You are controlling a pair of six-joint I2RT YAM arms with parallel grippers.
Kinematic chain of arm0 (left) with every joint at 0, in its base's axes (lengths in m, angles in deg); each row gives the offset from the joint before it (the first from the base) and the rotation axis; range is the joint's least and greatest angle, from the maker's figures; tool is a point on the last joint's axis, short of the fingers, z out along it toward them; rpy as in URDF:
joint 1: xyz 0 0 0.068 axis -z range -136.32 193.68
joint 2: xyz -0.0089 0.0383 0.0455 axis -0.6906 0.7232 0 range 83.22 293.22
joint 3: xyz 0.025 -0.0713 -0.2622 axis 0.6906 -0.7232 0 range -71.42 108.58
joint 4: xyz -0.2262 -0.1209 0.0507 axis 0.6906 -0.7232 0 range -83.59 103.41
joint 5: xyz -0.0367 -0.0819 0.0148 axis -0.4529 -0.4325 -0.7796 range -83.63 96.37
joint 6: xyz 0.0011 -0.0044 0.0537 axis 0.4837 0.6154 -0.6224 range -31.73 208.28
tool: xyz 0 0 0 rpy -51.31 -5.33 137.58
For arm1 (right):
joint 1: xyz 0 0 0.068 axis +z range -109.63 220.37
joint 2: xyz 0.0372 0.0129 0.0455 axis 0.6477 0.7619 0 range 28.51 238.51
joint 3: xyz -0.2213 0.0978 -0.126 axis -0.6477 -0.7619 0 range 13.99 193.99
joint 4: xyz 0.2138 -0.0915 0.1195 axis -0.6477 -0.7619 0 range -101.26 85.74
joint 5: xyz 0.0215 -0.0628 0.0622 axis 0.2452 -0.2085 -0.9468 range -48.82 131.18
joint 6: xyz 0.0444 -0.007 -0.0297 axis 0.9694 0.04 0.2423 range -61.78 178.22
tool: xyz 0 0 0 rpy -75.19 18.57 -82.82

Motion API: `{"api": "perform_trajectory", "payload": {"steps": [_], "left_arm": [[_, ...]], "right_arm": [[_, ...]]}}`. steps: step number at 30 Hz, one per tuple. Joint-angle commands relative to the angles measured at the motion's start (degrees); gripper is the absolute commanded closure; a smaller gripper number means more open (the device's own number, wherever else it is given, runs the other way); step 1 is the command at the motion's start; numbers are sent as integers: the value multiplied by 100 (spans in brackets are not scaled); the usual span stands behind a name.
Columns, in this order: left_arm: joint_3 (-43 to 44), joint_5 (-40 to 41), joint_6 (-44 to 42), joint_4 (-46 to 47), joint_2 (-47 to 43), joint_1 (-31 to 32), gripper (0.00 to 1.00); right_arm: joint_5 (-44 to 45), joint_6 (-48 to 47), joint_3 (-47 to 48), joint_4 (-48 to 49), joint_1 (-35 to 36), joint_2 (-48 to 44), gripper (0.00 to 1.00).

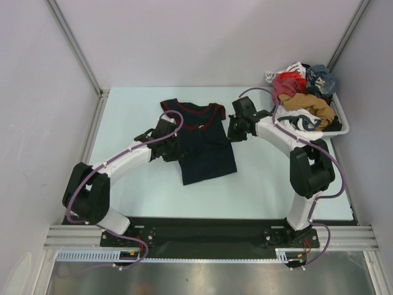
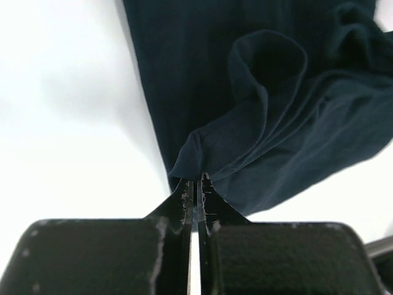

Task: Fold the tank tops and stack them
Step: Fold the tank top

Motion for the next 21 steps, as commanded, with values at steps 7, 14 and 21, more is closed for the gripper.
{"api": "perform_trajectory", "payload": {"steps": [7, 14, 21], "left_arm": [[668, 55, -395, 84, 528, -289, 100], [1020, 46, -474, -4, 677, -456, 100], [1257, 73, -536, -57, 756, -570, 100]], "right_arm": [[25, -167, 527, 107, -306, 339, 100], [-177, -176, 835, 133, -333, 533, 100], [-309, -211, 1362, 19, -332, 832, 100]]}}
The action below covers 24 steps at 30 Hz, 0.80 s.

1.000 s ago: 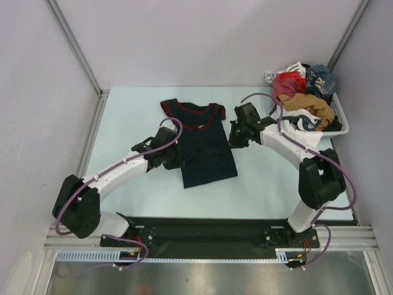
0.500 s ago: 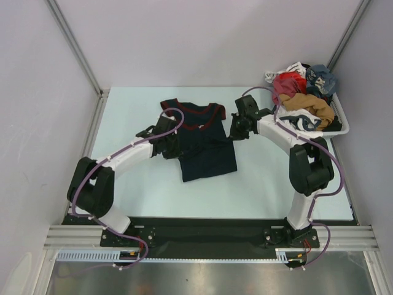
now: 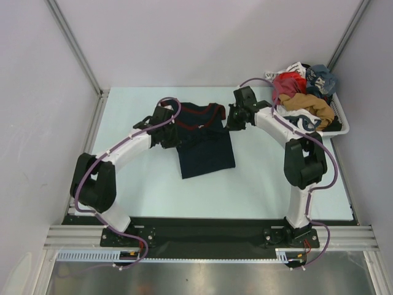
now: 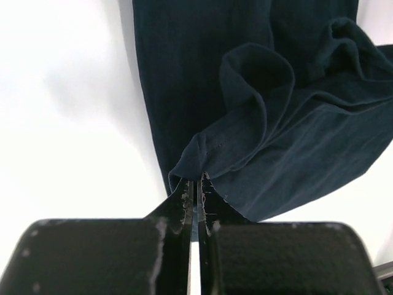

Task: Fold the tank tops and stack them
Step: Fold the tank top

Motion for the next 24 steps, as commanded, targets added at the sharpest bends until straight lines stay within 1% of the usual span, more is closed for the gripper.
{"api": "perform_trajectory", "payload": {"steps": [1, 5, 7, 8, 9, 10, 11, 12, 13, 14, 15, 17, 18, 19, 20, 21, 22, 23, 24], "left_arm": [[305, 73, -166, 33, 90, -139, 100], [418, 47, -193, 147, 318, -263, 100], [515, 37, -219, 191, 554, -307, 99], [620, 72, -219, 173, 643, -324, 97], [665, 108, -236, 191, 705, -342, 82], [682, 151, -237, 208, 818, -359, 69], [735, 361, -219, 226, 863, -377, 50], [735, 485, -184, 191, 872, -403, 19], [718, 538, -184, 208, 803, -395, 10], [587, 626, -166, 278, 576, -395, 0], [455, 626, -158, 357, 574, -404, 0], [-9, 513, -131, 568, 92, -386, 0], [-160, 495, -114, 595, -241, -351, 0], [-318, 451, -114, 639, -409, -316, 0], [-659, 381, -105, 726, -567, -272, 1], [-827, 215, -79, 770, -717, -115, 4], [-1003, 57, -52, 841, -988, -18, 6], [-1327, -32, 26, 963, -1104, 88, 7], [-1469, -137, 79, 1025, -1210, 341, 8]], "right_arm": [[-97, -104, 440, 17, -24, 185, 100], [-53, -104, 957, -80, -33, 527, 99], [8, -95, 1142, -185, -33, 773, 96], [0, -86, 1248, -124, -33, 826, 91], [8, -77, 1318, -115, -33, 949, 59], [104, -51, 1363, -98, -33, 985, 46], [183, -25, 1389, -124, -33, 1011, 36], [280, -7, 1398, -167, -24, 977, 27], [333, -24, 1320, -159, -42, 889, 26], [307, -77, 971, -37, -33, 662, 25], [316, -77, 759, 34, -42, 660, 25], [281, -69, 136, 401, -59, 73, 24], [229, -60, -572, 569, -68, -181, 26], [-16, -60, -910, 744, -86, -610, 28], [-183, -68, -1235, 1120, -95, -850, 31], [-350, -95, -1578, 1281, -95, -1017, 37], [-622, -130, -1999, 1361, -95, -1149, 40], [-729, -156, -2203, 1466, -95, -1377, 41], [-852, -217, -2362, 1502, -77, -1458, 42]]}}
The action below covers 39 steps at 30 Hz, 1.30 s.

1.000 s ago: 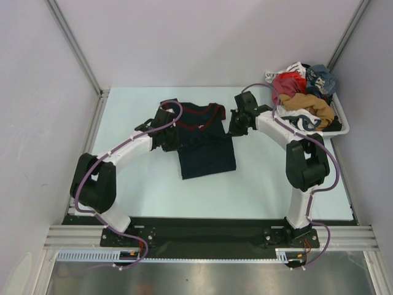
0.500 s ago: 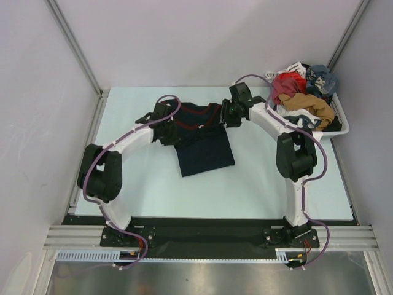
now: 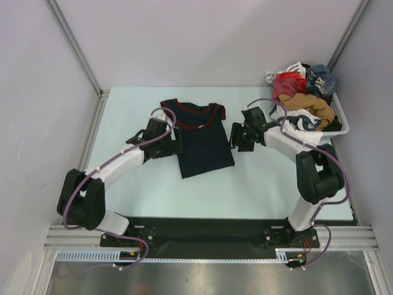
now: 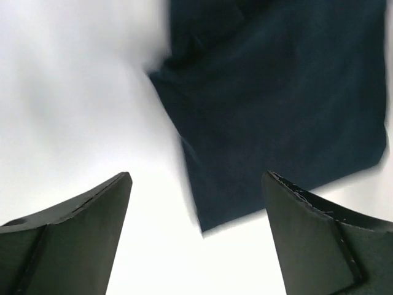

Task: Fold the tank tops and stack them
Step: Fold the tank top

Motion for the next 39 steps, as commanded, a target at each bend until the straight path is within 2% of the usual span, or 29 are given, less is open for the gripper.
{"api": "perform_trajectory", "payload": {"steps": [1, 4, 9, 13, 14, 17, 18, 21, 26, 34, 37, 38, 39], "left_arm": [[-609, -442, 213, 466, -689, 601, 9], [-1075, -433, 485, 721, -954, 1006, 13], [-1393, -495, 600, 968, -781, 1121, 27], [-1410, -556, 600, 1073, -569, 1121, 29], [-1462, -548, 600, 1143, -542, 1129, 29], [-1576, -705, 618, 1327, -402, 1129, 35], [-1603, -741, 635, 1345, -367, 1147, 37], [-1718, -576, 679, 1258, -410, 1278, 36], [-2147, -627, 785, 1337, -647, 1332, 35], [-2272, -407, 715, 1380, -710, 1358, 36], [-2096, -372, 540, 1381, -411, 1358, 48], [-1948, -215, 504, 1311, -228, 1358, 63], [-1894, -135, 486, 1241, -139, 1358, 73]], "right_arm": [[-702, -224, -505, 730, -16, -627, 41], [-764, -356, -962, 827, -7, -839, 41], [-878, -409, -1192, 880, 10, -620, 47], [-817, -401, -1350, 958, 142, -505, 49], [-800, -383, -1411, 1003, 134, -497, 53], [-799, -287, -1622, 1073, 151, -523, 92], [-782, -252, -1692, 1091, 160, -566, 94], [-721, -207, -2017, 1126, 195, -786, 98], [-606, -84, -2448, 1170, 353, -1120, 98], [-509, 83, -2888, 1372, 546, -1314, 99], [-509, 144, -2967, 1399, 582, -1349, 99], [-492, 153, -2985, 1390, 590, -1375, 99], [-457, 170, -3011, 1372, 599, -1410, 99]]}}
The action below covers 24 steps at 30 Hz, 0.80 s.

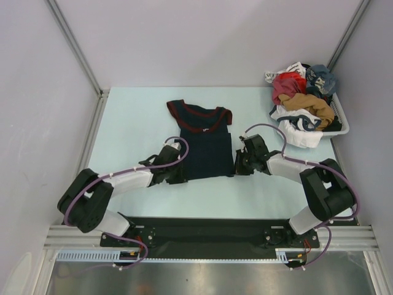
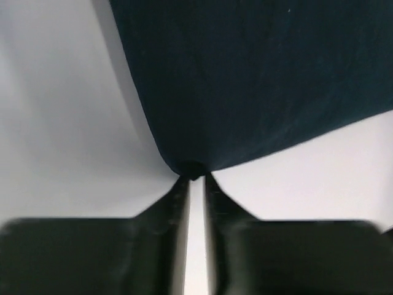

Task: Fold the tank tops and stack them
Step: Fold the tank top

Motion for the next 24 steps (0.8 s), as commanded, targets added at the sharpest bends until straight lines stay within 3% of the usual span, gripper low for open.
{"api": "perform_trajectory", "payload": {"steps": [1, 2, 7, 13, 18, 19, 22, 24], "left_arm": [[301, 292, -214, -112, 362, 33, 87], [310, 300, -196, -148, 389, 33, 100], [-155, 222, -135, -191, -41, 77, 100], [-805, 98, 155, -631, -998, 551, 100], [-1175, 203, 533, -1114, -1754, 842, 98], [-1228, 299, 560, -1185, -1860, 842, 95], [-1255, 747, 726, -1658, -2290, 842, 71], [-1167, 941, 849, -1914, -2396, 842, 52]], "right_arm": [[55, 105, -194, -337, 114, -228, 99], [63, 114, -211, -372, 132, -263, 99], [309, 359, -509, -731, 360, -807, 99], [749, 878, -888, -1294, 1089, -1722, 98], [1152, 1353, -1125, -1891, 1397, -2633, 71], [1206, 1397, -1117, -1980, 1389, -2793, 66], [1426, 1362, -889, -2235, 1293, -3304, 32], [1443, 1135, -670, -2297, 1117, -3366, 29]]}}
